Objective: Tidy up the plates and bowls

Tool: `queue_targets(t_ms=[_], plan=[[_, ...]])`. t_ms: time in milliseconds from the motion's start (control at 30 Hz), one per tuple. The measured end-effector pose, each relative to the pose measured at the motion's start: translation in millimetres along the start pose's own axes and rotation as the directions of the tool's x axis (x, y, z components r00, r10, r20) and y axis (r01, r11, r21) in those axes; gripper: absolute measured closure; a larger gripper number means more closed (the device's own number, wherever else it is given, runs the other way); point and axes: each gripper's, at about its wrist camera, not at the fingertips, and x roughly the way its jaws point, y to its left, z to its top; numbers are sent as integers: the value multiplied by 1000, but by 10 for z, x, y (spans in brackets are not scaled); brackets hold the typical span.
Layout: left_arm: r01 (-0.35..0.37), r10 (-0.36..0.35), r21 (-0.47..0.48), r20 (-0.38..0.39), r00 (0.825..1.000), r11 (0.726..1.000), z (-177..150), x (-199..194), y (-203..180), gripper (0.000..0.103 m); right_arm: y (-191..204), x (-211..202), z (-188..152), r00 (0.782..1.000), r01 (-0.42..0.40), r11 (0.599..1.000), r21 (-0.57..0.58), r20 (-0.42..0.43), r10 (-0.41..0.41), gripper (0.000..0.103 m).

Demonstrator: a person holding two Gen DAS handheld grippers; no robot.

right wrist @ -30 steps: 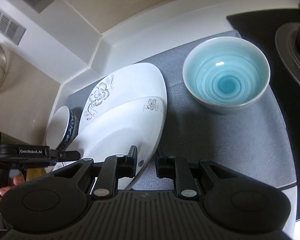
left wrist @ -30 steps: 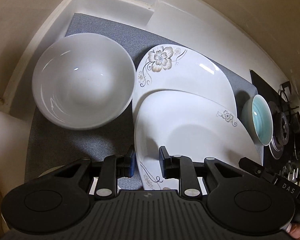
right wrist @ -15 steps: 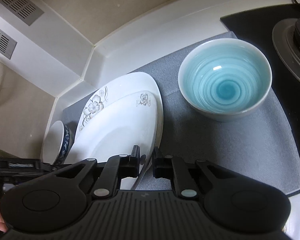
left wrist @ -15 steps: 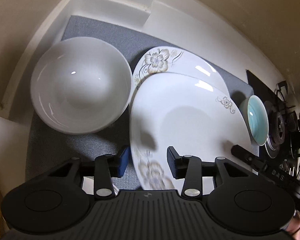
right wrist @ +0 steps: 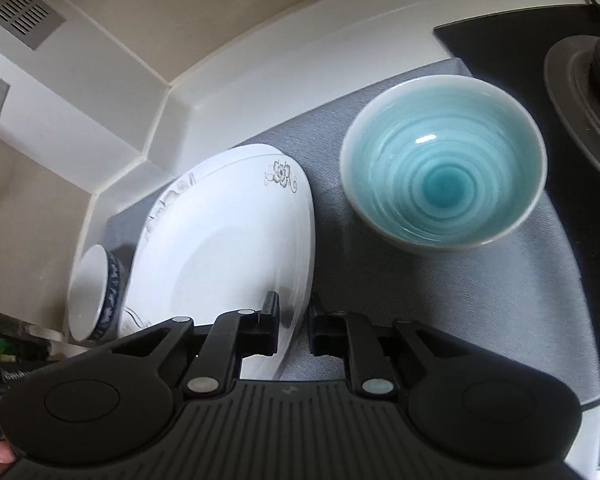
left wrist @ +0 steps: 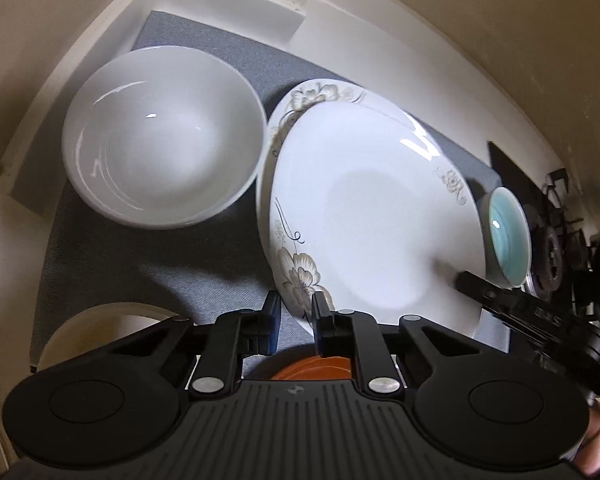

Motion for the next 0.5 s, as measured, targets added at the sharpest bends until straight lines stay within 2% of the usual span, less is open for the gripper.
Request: queue_targets(t_ms=[267,500], plan=[[4,-4,-14,9,1000,1000,23,14,22,86,33,-107,-124,1000,-2,1000,-27,-9,2,85],[-19,18,2,39,999,1000,45,54,16,86,133,-28,-145,1000,20,996,-88,10,-19,93]])
